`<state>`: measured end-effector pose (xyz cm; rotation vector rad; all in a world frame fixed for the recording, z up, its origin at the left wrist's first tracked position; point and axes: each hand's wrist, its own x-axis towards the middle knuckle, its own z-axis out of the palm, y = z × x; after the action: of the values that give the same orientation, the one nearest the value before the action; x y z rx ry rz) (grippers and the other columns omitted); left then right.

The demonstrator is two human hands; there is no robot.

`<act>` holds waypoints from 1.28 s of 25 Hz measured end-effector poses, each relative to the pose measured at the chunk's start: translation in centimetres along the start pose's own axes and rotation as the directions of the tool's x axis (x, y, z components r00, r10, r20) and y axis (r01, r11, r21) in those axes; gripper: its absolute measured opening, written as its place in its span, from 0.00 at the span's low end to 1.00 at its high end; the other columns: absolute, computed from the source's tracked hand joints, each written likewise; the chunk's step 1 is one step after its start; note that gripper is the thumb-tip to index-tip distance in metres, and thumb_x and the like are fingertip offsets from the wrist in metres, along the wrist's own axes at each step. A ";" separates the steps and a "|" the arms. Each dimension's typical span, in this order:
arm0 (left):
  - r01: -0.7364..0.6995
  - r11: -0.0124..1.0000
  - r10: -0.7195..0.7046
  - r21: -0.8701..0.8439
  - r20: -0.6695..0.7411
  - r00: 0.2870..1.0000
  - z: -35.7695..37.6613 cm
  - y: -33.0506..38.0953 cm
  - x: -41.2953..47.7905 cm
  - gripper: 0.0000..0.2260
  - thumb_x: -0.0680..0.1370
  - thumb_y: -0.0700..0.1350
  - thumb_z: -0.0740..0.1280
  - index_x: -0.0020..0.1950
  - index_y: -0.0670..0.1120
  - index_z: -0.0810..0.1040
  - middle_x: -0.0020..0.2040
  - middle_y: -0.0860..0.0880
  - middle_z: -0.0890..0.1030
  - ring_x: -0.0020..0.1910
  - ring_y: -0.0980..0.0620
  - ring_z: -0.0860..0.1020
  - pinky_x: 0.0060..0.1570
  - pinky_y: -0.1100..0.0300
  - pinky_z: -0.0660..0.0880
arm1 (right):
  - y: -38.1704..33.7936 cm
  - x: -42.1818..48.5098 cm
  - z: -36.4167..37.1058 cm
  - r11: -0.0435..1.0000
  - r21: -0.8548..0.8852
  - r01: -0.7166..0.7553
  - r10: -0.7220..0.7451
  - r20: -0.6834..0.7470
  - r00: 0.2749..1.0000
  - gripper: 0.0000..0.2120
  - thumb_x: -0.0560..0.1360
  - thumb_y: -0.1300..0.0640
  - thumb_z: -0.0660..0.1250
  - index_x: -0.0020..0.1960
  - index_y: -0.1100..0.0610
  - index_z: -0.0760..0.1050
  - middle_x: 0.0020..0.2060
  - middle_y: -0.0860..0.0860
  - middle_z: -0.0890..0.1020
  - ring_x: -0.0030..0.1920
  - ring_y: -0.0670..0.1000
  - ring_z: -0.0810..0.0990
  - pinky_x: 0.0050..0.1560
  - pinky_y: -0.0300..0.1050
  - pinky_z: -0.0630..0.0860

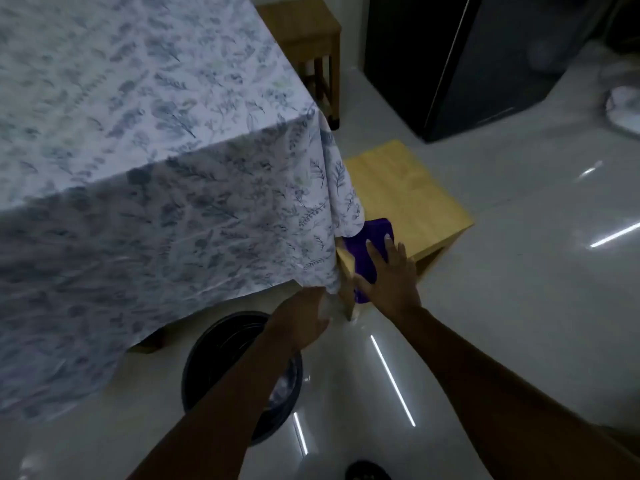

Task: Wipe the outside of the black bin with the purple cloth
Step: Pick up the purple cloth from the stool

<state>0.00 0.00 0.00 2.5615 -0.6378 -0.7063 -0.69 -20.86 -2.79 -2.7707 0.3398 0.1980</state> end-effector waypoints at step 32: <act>0.281 0.812 -0.536 -0.512 -0.461 0.707 17.9 -19.0 -13.5 0.14 0.82 0.51 0.58 0.44 0.45 0.76 0.39 0.49 0.79 0.40 0.48 0.79 0.36 0.63 0.70 | -7.4 -13.2 23.0 0.715 0.697 0.048 -0.037 -0.031 0.999 0.29 0.76 0.59 0.62 0.76 0.52 0.59 0.70 0.54 0.68 0.66 0.54 0.70 0.63 0.50 0.73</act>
<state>-14.36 17.91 -18.38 2.3280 0.2984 -0.0978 -13.62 -3.28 -19.53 -2.0138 0.2773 0.0201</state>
